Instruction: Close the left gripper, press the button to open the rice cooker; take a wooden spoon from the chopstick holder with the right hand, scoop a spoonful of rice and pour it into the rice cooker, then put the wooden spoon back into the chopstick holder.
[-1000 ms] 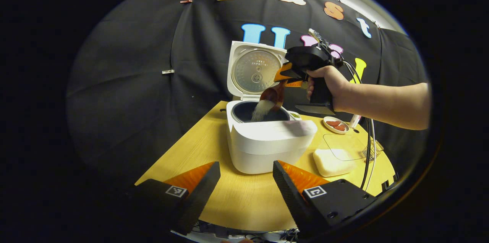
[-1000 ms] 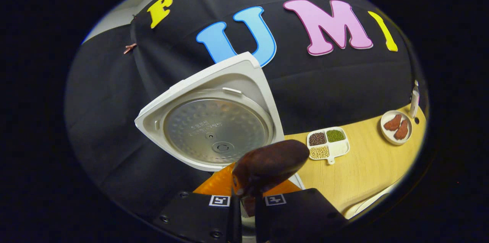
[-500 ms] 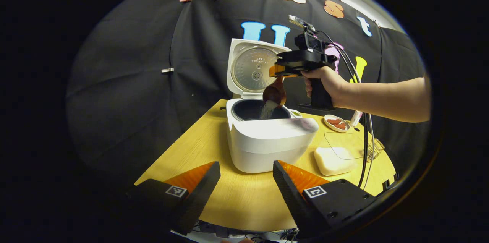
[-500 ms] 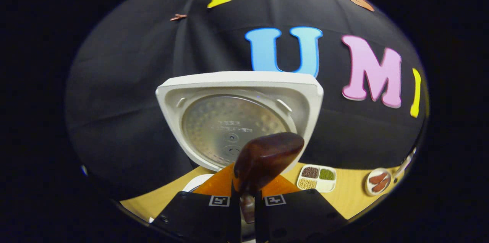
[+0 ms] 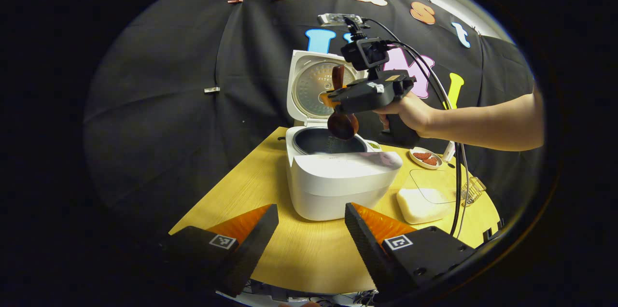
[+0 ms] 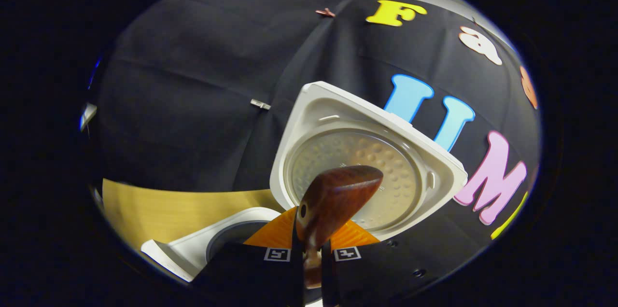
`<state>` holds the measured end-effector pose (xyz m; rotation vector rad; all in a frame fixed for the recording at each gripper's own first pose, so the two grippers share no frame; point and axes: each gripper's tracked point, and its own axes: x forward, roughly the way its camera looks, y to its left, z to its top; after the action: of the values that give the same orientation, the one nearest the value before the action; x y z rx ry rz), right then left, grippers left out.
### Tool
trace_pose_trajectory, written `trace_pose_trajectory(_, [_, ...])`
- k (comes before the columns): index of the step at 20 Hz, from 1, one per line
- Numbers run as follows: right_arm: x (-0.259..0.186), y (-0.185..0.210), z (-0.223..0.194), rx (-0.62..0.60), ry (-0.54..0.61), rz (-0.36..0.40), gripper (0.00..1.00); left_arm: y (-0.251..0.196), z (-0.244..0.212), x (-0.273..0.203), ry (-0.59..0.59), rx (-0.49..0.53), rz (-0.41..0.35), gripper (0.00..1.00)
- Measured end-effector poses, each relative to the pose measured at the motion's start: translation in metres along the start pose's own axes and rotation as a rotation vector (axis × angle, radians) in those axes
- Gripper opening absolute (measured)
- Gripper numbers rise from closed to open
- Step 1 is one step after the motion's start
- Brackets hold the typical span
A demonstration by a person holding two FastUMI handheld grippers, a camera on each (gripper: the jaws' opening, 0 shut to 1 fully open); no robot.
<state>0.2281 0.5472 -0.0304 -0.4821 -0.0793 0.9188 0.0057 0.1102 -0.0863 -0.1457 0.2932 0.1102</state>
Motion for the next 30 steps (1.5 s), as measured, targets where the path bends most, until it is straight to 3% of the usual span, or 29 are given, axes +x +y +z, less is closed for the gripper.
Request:
trace_pose_trajectory(2, [-0.001,0.004,-0.004,-0.005,0.021,0.014,0.18,-0.001,-0.001,-0.002,0.002,0.0,0.002,0.95])
trace_pose_trajectory(5, [-0.01,-0.019,0.009,0.076,-0.001,-0.027,0.18,-0.004,0.001,-0.005,-0.003,0.007,0.003,0.96])
trace_pose_trajectory(10, [-0.043,-0.101,0.015,0.316,-0.015,-0.161,0.18,-0.017,0.01,-0.01,-0.019,0.028,-0.003,0.96])
trace_pose_trajectory(16, [-0.137,-0.207,-0.013,0.519,-0.036,-0.299,0.18,-0.057,0.019,-0.013,-0.031,0.079,-0.04,0.96])
trace_pose_trajectory(21, [-0.249,-0.291,-0.065,0.574,-0.034,-0.455,0.18,-0.105,0.021,-0.014,-0.035,0.119,-0.083,0.96])
trace_pose_trajectory(25, [-0.329,-0.342,-0.132,0.615,0.028,-0.575,0.18,-0.146,0.009,-0.014,-0.013,0.138,-0.121,0.96])
trace_pose_trajectory(30, [-0.398,-0.37,-0.212,0.658,0.118,-0.672,0.18,-0.194,-0.012,-0.015,0.043,0.133,-0.164,0.96])
